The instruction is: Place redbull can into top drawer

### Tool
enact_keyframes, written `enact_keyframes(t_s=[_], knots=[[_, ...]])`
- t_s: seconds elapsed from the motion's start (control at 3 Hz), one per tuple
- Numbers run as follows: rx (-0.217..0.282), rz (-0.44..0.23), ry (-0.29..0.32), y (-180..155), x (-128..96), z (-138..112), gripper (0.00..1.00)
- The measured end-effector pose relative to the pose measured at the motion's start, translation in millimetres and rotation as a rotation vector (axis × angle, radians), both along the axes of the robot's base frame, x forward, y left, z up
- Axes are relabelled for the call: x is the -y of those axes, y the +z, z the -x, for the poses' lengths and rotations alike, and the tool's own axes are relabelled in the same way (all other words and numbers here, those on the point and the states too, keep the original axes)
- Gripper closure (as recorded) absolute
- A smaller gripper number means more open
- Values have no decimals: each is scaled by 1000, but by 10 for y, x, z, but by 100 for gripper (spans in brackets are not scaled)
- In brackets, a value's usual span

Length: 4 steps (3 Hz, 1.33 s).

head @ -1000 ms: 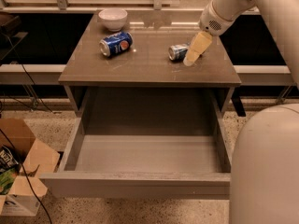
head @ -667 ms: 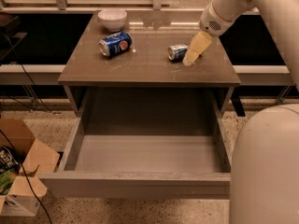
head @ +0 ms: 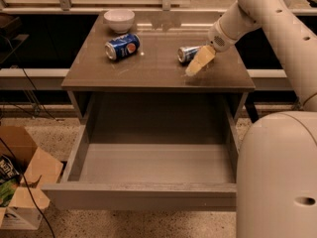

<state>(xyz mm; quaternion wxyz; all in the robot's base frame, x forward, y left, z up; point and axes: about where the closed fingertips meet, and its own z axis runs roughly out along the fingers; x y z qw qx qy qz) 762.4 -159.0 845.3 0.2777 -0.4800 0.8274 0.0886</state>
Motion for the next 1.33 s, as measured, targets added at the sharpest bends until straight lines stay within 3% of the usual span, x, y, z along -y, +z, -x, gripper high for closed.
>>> enact_keyframes(t_s=[0.33, 1.33], knots=[[1, -8, -39, -75, 43, -123, 0], [121, 25, -21, 287, -20, -338, 0]])
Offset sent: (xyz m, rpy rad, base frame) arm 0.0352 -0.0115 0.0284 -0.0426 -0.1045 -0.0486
